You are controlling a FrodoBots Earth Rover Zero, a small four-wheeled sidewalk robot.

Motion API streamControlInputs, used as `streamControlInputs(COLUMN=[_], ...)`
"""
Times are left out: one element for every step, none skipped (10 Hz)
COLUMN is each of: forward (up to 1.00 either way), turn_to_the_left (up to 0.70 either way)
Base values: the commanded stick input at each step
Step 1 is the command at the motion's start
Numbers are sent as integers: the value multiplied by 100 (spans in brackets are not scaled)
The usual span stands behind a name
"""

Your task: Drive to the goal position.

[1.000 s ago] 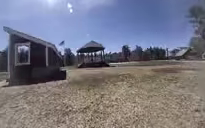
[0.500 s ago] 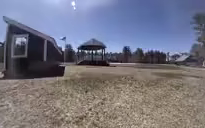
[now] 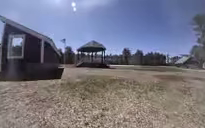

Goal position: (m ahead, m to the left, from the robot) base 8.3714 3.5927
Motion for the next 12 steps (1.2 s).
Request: streamControlInputs(forward=[70,70,70,70,70,70,70,70,70,70,70,70], turn_to_the_left=[0,0,0,0,7,35,35,35,27,19,11,3])
